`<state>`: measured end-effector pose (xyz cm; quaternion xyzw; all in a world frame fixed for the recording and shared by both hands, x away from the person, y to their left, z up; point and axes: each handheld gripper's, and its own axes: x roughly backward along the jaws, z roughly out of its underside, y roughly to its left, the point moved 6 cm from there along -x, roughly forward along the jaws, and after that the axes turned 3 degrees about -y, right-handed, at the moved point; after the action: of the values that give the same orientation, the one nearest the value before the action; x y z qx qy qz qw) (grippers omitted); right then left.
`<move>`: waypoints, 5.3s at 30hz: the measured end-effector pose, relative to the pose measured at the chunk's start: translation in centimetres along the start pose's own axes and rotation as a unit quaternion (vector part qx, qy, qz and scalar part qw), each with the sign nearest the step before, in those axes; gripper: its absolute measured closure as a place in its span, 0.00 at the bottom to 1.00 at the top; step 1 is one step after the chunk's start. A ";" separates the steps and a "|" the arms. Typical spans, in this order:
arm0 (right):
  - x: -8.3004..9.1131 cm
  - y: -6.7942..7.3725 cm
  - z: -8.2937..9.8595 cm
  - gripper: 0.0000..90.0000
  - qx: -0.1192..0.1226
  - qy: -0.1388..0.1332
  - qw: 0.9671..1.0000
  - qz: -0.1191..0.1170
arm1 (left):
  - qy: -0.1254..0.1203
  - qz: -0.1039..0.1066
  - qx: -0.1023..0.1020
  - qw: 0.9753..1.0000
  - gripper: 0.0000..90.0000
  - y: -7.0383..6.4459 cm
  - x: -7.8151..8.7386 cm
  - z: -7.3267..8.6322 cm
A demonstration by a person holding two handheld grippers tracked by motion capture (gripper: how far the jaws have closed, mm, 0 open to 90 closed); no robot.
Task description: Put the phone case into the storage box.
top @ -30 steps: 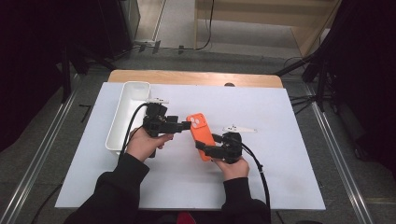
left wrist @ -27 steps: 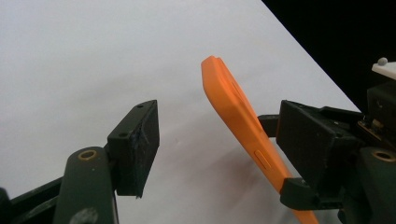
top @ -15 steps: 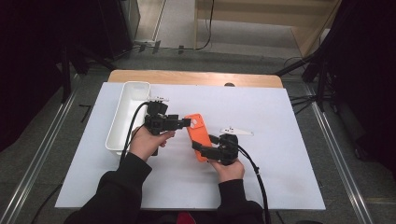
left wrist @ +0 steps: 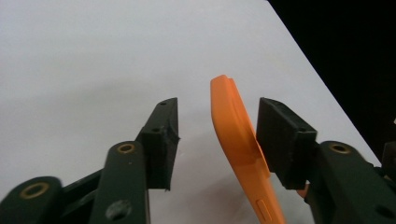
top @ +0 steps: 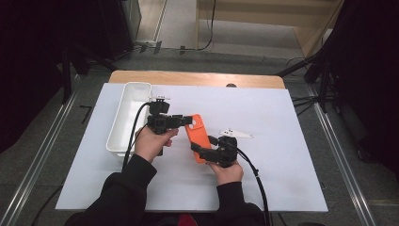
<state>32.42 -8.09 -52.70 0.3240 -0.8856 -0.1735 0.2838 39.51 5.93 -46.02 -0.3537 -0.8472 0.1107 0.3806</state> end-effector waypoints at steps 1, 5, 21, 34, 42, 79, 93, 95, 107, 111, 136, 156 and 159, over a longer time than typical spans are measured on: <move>0.0 0.0 0.0 0.16 0.001 -0.001 1.000 -0.001 | 0.000 0.001 0.005 1.000 0.57 0.0 0.0 0.0; 0.0 0.0 0.0 0.16 0.004 -0.005 1.000 0.001 | 0.005 0.006 0.016 1.000 0.60 0.1 -0.1 0.0; -0.4 0.2 0.2 0.16 0.003 -0.009 1.000 -0.003 | -0.002 0.009 0.021 1.000 0.77 -0.2 -0.3 -0.1; -0.7 0.1 0.1 0.16 0.021 -0.012 1.000 0.006 | -0.014 0.018 0.032 0.999 0.80 -0.2 -0.3 -0.2; -1.0 0.0 0.1 0.16 0.028 -0.010 0.999 0.012 | -0.018 0.017 0.035 0.999 0.83 -0.2 -0.3 -0.3; -0.2 0.9 -1.3 0.12 0.077 0.015 0.997 -0.001 | -0.021 0.048 -0.029 0.998 0.85 -2.2 1.2 -1.4; 1.4 1.4 -3.0 0.14 0.085 0.065 0.994 -0.040 | -0.016 0.061 -0.076 0.995 0.85 -2.3 2.8 -2.3; 1.6 1.3 -3.2 0.14 0.089 0.071 0.992 -0.046 | -0.016 0.063 -0.083 0.994 0.85 -2.3 2.9 -2.3; 2.7 1.2 -3.4 0.15 0.126 0.107 0.981 -0.099 | 0.000 0.084 -0.137 0.987 0.85 -2.9 3.6 -1.8; 3.1 0.8 -3.6 0.15 0.133 0.110 0.979 -0.106 | 0.003 0.092 -0.146 0.985 0.85 -3.0 3.7 -1.7; 6.1 1.1 -5.8 0.21 0.196 0.157 0.957 -0.143 | 0.025 0.160 -0.191 0.968 0.85 -4.1 5.4 -0.7; 6.2 1.3 -6.8 0.24 0.250 0.193 0.932 -0.178 | 0.055 0.189 -0.225 0.954 0.85 -4.4 5.5 0.3; 6.1 1.2 -7.0 0.24 0.249 0.195 0.931 -0.185 | 0.058 0.192 -0.232 0.952 0.85 -4.5 5.5 0.4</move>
<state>32.31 -12.20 -44.23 0.5694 -0.7523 0.0694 0.3240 34.40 6.42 -41.13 -0.5937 -0.7424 -0.0386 0.3080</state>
